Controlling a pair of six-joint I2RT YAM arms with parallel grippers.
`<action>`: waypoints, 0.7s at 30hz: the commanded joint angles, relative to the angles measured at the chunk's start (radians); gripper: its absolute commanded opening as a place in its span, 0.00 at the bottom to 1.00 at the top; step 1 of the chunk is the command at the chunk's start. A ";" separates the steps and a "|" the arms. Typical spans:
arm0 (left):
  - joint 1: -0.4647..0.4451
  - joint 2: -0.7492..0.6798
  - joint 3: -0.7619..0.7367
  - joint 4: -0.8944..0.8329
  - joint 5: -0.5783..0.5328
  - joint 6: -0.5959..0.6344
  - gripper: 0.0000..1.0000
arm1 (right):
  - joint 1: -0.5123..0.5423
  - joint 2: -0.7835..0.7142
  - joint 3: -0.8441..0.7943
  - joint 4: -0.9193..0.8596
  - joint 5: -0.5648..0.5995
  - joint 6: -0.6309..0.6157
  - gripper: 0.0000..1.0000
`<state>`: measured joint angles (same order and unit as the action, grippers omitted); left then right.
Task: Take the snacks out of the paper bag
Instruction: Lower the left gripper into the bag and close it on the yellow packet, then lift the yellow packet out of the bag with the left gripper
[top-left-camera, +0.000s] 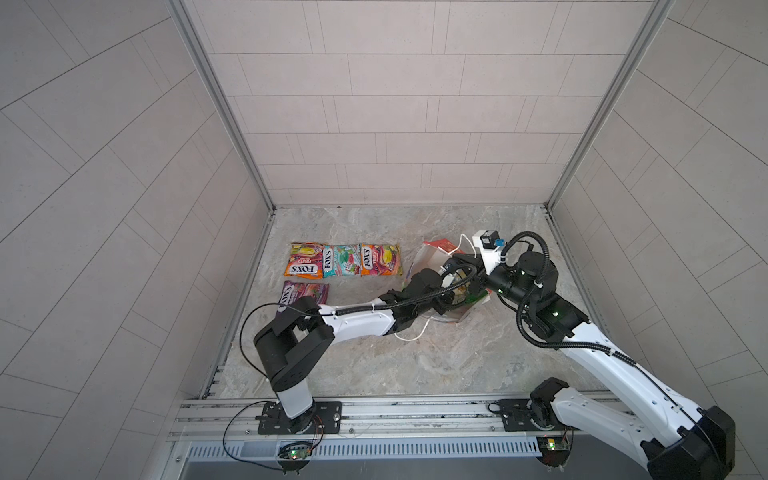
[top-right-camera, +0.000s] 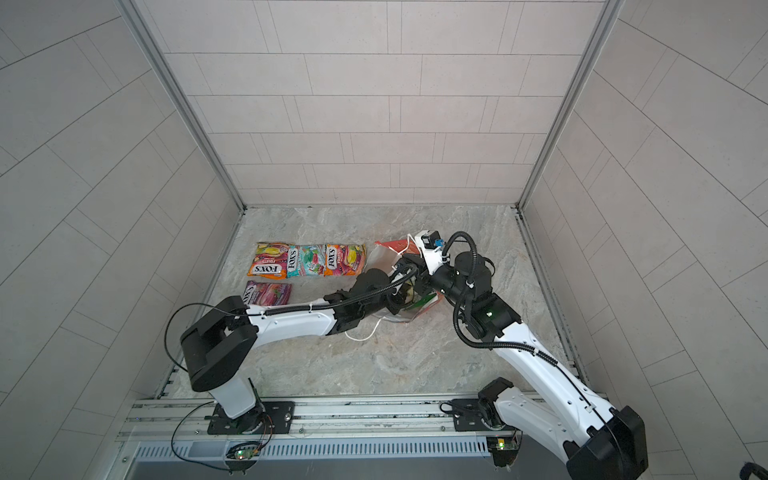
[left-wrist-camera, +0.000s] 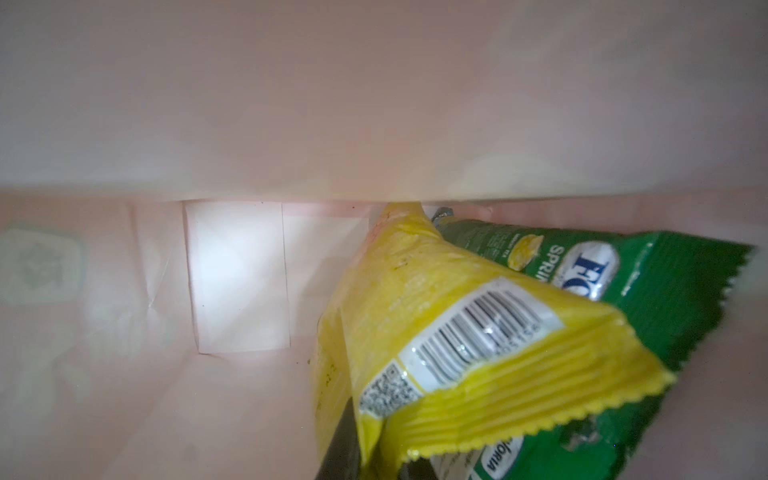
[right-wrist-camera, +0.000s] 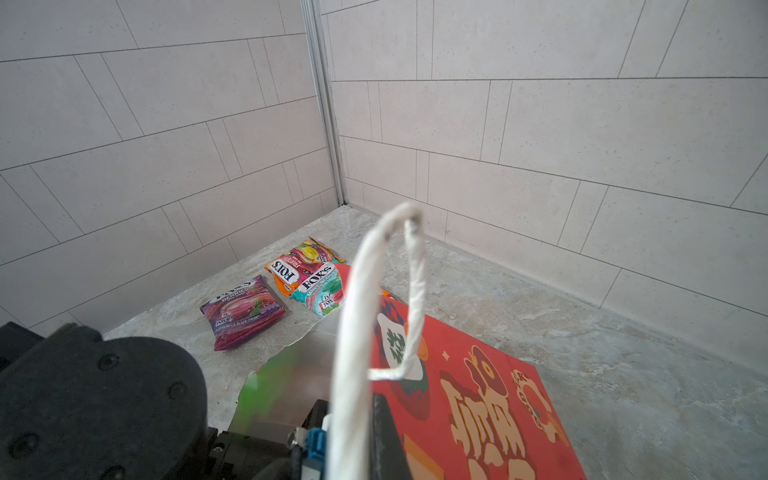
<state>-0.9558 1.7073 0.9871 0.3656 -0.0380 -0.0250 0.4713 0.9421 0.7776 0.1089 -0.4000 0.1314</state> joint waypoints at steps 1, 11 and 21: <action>0.000 -0.071 -0.027 0.016 0.001 -0.001 0.14 | 0.006 -0.009 0.009 0.048 0.000 -0.005 0.00; 0.000 -0.220 -0.073 -0.074 0.012 -0.015 0.14 | -0.009 -0.003 0.009 0.045 0.042 0.017 0.00; -0.001 -0.393 -0.103 -0.170 0.038 -0.024 0.16 | -0.025 -0.005 0.006 0.051 0.059 0.030 0.00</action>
<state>-0.9558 1.3586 0.8890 0.2157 -0.0181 -0.0372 0.4503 0.9432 0.7776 0.1207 -0.3515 0.1406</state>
